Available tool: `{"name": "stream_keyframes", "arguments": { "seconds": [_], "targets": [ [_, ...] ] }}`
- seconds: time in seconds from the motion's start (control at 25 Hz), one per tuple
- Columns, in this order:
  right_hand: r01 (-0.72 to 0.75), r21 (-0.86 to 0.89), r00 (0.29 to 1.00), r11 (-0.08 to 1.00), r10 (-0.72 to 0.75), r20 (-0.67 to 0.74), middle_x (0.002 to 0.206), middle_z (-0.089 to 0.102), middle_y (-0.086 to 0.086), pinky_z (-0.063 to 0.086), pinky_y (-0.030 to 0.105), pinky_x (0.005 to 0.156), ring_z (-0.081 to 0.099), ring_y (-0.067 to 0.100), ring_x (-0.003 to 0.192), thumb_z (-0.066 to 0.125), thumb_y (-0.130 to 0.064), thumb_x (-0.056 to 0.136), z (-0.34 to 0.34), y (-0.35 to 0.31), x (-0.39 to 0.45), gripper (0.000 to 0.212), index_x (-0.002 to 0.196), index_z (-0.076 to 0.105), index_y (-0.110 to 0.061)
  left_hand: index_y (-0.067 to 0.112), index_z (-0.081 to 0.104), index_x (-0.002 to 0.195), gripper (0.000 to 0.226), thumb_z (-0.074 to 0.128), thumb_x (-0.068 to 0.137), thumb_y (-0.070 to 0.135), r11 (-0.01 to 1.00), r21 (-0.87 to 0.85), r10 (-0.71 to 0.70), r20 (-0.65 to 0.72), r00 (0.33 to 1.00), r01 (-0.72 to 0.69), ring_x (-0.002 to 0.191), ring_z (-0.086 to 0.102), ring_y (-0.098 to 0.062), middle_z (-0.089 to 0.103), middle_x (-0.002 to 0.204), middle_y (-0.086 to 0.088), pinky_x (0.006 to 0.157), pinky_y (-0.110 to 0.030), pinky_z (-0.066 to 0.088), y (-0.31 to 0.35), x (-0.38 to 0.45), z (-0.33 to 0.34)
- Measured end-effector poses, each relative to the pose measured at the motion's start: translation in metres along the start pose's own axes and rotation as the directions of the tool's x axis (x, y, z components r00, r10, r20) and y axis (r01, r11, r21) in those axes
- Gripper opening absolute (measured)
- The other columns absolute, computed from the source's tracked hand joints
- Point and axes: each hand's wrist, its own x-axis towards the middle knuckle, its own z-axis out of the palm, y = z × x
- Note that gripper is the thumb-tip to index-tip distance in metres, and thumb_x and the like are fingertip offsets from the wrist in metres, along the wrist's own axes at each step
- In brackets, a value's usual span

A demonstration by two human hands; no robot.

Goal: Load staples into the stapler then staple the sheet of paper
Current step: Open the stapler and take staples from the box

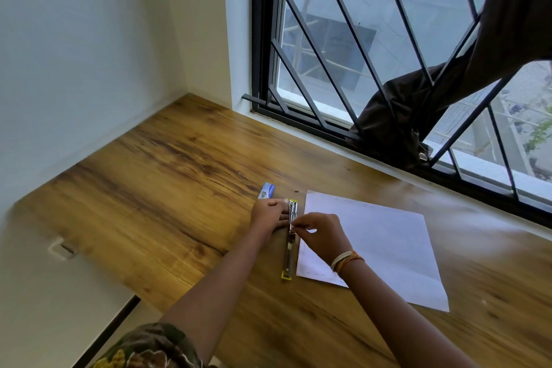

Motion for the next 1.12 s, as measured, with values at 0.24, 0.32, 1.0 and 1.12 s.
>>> {"name": "stream_keyframes", "arguments": {
  "seconds": [0.24,0.32,1.0,1.12],
  "targets": [
    [0.062,-0.087,0.996,0.994,-0.055,0.074,0.090,0.076,0.002,0.058,0.028,0.079,0.069,0.011,0.078,0.073,-0.014,0.080,-0.004,0.006,0.006,0.014,0.094,0.076,-0.017,0.003,0.071,0.093,0.014,0.059,0.090,0.011,0.906,0.395,0.326,-0.421,0.846,-0.152,0.075,0.065,-0.021,0.072,0.087,-0.011,0.065,-0.033,0.056,0.002,0.005,-0.026],
    [0.084,-0.078,0.995,0.993,-0.080,0.059,0.090,0.076,0.000,0.057,0.025,0.077,0.068,0.008,0.077,0.076,-0.015,0.078,-0.004,0.005,0.006,0.020,0.099,0.074,-0.017,0.005,0.069,0.097,0.014,0.061,0.088,0.010,0.858,0.479,0.400,-0.394,0.828,-0.186,0.085,0.064,-0.022,0.070,0.095,-0.011,0.073,-0.036,0.056,0.008,0.011,-0.029],
    [-0.046,0.086,0.984,0.995,0.060,-0.166,0.103,0.064,0.002,0.058,0.029,0.075,0.062,0.011,0.084,0.072,-0.009,0.077,-0.014,-0.008,0.019,0.040,0.115,0.061,-0.013,-0.002,0.070,0.093,0.028,0.078,0.073,0.015,0.928,0.370,0.119,-0.168,0.979,-0.049,0.065,0.066,-0.019,0.074,0.084,-0.014,0.070,-0.034,0.060,0.044,0.011,-0.002],
    [-0.056,0.025,0.998,0.998,0.055,0.023,0.125,0.051,0.004,0.048,0.019,0.079,0.056,0.013,0.098,0.080,-0.019,0.072,-0.014,-0.013,0.036,0.068,0.132,0.049,-0.010,0.000,0.069,0.092,0.024,0.077,0.074,0.014,0.929,0.368,0.099,-0.142,0.985,-0.040,0.061,0.064,-0.015,0.069,0.077,-0.008,0.061,-0.029,0.057,0.046,0.000,0.004]
  ]
}}
